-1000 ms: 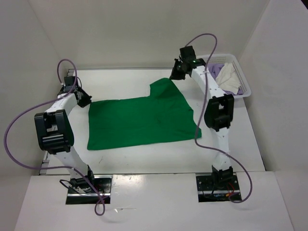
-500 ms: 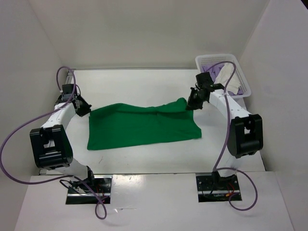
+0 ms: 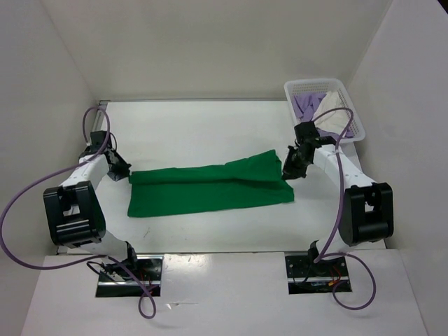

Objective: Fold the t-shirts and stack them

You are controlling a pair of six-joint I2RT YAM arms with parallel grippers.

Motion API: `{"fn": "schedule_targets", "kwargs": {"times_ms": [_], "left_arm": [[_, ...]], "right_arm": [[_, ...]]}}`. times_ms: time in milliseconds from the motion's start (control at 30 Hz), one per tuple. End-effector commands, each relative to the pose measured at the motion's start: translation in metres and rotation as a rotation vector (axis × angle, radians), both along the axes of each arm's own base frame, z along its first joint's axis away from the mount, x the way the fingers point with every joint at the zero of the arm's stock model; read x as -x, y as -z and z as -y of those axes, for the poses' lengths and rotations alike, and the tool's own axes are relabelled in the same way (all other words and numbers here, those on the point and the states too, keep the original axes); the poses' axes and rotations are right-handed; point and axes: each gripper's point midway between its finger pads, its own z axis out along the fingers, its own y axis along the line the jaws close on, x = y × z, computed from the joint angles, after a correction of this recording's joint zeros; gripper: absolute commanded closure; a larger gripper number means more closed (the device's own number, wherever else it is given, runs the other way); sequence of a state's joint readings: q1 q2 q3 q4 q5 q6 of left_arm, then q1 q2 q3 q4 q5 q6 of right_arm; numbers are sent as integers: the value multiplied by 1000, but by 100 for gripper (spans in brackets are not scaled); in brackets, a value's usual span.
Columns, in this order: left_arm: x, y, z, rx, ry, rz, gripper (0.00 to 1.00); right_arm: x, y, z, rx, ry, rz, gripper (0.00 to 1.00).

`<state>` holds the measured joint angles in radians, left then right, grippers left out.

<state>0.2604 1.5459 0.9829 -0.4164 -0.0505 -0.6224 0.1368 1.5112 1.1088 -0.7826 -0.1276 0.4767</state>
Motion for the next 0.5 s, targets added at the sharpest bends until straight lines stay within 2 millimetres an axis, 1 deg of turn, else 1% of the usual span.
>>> {"fn": "schedule_targets", "kwargs": {"times_ms": [0, 33, 67, 100, 133, 200, 233, 267, 300, 333, 367, 400, 433, 467], "left_arm": [[10, -1, -3, -30, 17, -8, 89], [13, 3, -5, -27, 8, -19, 78], [13, 0, -5, -23, -4, -8, 69], [10, -6, -6, -28, -5, 10, 62], [9, -15, -9, -29, -24, 37, 51], [-1, -37, -6, -13, -39, 107, 47], [-6, -55, -6, -16, -32, 160, 47], [-10, -61, -2, 4, -26, 191, 47], [-16, -67, 5, 1, -4, 212, 49], [-22, -74, 10, -9, 25, 233, 50], [-24, -70, 17, -9, 52, 220, 50], [-25, -58, 24, 1, 71, 187, 50], [-26, -50, 38, 17, 120, 167, 52], [-29, -44, 45, 33, 141, 157, 52]], "right_arm": [[23, 11, 10, 45, 1, -75, 95], [25, 14, 11, 46, 1, -84, 93], [25, 14, 11, 46, 1, -84, 91], [25, 14, 11, 46, 1, -84, 78], [22, 14, 10, 44, 1, -71, 71], [13, 1, 8, 29, -1, -20, 65], [6, -7, 7, 25, -1, 6, 65], [1, -12, 3, 5, -7, 26, 67], [-8, -19, -4, 0, -24, 67, 72], [-9, -21, -11, -14, -44, 78, 78], [-14, -21, -20, -25, -67, 92, 90], [-13, -19, -36, -39, -114, 96, 95], [-25, -17, -47, -44, -138, 118, 99], [-30, -18, -58, -55, -149, 134, 100]]}}
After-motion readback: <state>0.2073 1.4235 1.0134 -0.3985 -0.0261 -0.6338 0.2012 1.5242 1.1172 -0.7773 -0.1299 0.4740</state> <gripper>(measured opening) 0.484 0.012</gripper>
